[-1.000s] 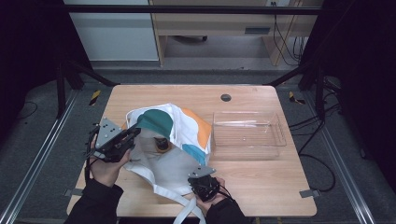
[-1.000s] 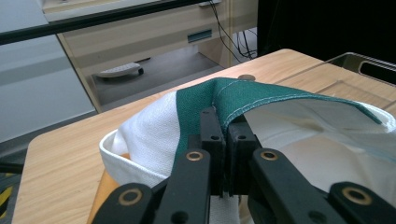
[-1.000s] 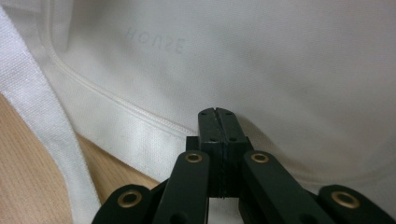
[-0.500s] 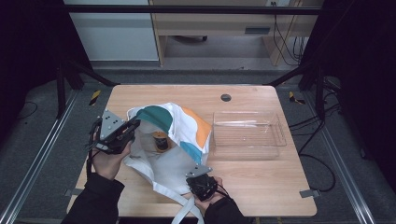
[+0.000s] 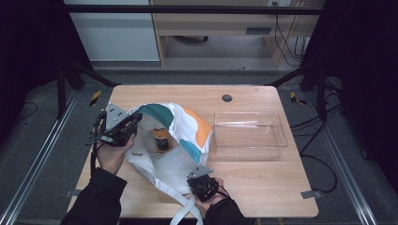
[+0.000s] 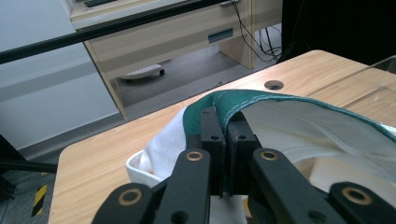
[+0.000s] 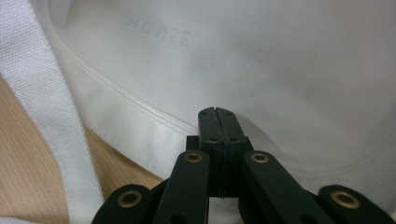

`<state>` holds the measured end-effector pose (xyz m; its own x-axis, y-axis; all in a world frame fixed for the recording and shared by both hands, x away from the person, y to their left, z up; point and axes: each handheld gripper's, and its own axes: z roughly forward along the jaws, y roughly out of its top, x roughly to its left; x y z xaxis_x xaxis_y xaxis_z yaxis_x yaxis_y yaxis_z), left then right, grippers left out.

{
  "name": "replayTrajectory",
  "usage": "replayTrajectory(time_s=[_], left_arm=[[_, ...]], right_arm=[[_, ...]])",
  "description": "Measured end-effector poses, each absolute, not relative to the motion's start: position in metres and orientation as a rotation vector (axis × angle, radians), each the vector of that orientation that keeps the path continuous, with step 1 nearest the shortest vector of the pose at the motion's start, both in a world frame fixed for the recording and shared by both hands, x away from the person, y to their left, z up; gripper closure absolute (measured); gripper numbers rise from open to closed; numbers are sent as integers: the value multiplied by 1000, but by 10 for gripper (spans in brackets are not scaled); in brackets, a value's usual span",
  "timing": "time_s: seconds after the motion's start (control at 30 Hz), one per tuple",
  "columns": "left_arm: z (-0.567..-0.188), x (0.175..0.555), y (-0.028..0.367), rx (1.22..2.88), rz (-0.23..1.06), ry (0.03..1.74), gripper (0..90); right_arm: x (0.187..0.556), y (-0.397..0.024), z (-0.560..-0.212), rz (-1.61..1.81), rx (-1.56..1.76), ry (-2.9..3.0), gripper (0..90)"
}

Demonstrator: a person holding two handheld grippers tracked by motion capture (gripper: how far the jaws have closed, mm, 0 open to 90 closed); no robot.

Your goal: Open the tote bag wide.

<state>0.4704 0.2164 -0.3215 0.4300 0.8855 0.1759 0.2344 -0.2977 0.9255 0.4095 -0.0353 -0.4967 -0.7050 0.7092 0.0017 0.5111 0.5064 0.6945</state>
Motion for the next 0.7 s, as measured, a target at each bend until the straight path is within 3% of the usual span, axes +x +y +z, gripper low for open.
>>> replayTrajectory(time_s=[0.7], left_arm=[[-342, 532, 222, 1803, 839, 1066, 876]], right_arm=[[413, -30, -497, 1007, 1019, 2466, 900]])
